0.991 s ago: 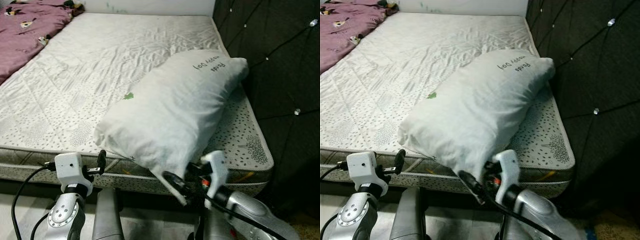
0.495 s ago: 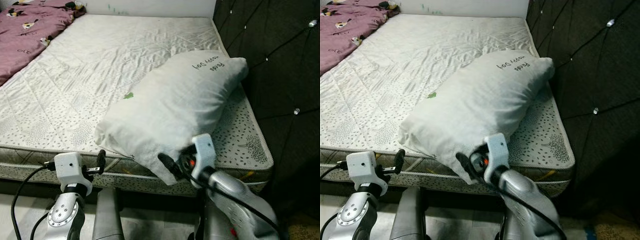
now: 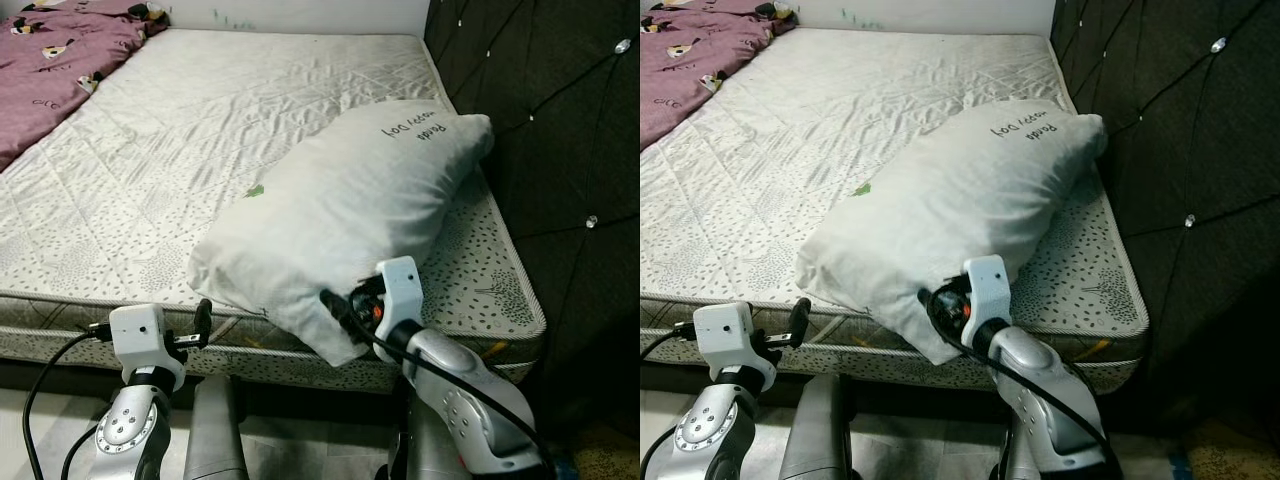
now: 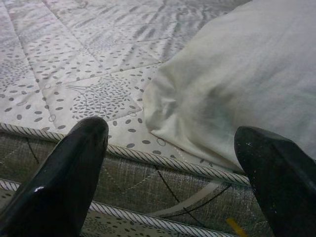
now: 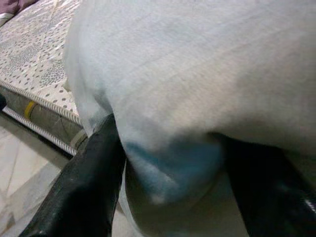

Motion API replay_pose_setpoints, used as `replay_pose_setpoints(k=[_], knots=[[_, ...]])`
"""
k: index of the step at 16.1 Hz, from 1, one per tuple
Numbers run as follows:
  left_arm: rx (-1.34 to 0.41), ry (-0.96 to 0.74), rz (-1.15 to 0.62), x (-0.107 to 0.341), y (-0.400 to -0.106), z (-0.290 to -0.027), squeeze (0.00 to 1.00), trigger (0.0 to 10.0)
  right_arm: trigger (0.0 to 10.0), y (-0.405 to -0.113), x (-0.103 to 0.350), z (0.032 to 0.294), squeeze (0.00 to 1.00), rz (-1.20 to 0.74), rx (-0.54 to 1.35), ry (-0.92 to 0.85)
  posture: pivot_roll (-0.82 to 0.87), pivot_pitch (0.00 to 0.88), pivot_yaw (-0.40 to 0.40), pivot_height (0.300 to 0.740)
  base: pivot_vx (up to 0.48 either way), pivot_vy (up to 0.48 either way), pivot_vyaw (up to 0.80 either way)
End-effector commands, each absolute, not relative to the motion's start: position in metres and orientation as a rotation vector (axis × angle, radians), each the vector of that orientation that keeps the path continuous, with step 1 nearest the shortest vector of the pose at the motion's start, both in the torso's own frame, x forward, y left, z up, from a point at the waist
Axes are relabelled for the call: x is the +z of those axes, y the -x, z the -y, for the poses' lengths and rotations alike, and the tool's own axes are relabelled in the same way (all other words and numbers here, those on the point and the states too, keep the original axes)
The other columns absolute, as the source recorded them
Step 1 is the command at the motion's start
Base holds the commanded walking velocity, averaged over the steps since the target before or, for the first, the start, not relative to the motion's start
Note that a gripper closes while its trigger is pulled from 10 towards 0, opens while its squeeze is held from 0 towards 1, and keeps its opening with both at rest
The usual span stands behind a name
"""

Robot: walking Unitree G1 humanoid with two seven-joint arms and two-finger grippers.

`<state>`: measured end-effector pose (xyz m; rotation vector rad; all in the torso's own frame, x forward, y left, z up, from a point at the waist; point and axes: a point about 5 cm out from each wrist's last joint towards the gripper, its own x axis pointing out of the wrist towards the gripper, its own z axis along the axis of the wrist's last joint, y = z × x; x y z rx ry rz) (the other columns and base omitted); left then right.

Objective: Clean up the room

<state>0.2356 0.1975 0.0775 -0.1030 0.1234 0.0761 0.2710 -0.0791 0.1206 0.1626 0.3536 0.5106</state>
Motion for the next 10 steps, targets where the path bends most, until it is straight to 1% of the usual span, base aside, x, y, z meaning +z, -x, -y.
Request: replay_pose_setpoints(k=[1,2,3,5,7,10], knots=[[0.066,0.071,-0.102,0.082,-0.235,-0.197,0.00,10.0,0.0,-0.276,0.125,0.083,0.00,-0.322,0.474,-0.163,0.09,0.046,0.008,0.500,0.000,0.000,0.00],[0.009,0.027,-0.043,0.090,-0.235,-0.192,0.00,10.0,0.0,-0.277,0.124,0.084,0.00,-0.321,0.466,-0.164,0.09,0.046,0.008,0.500,0.000,0.000,0.00],[-0.033,0.024,-0.022,0.093,-0.234,-0.186,0.00,10.0,0.0,-0.278,0.123,0.085,0.00,-0.326,0.458,-0.159,0.09,0.046,0.008,0.500,0.000,0.000,0.00],[-0.085,0.107,-0.009,0.096,-0.233,-0.179,0.00,10.0,0.0,-0.279,0.121,0.086,0.00,-0.326,0.453,-0.155,0.09,0.038,0.005,0.500,0.000,0.000,0.00],[-0.158,0.148,-0.012,0.097,-0.231,-0.172,0.00,10.0,0.0,-0.280,0.120,0.087,0.00,-0.322,0.450,-0.150,0.09,0.038,0.005,0.500,0.000,0.000,0.00],[-0.187,0.167,-0.014,0.097,-0.228,-0.169,0.00,10.0,0.0,-0.284,0.119,0.090,0.00,-0.309,0.435,-0.142,0.09,0.029,0.003,0.500,0.000,0.000,0.00]])
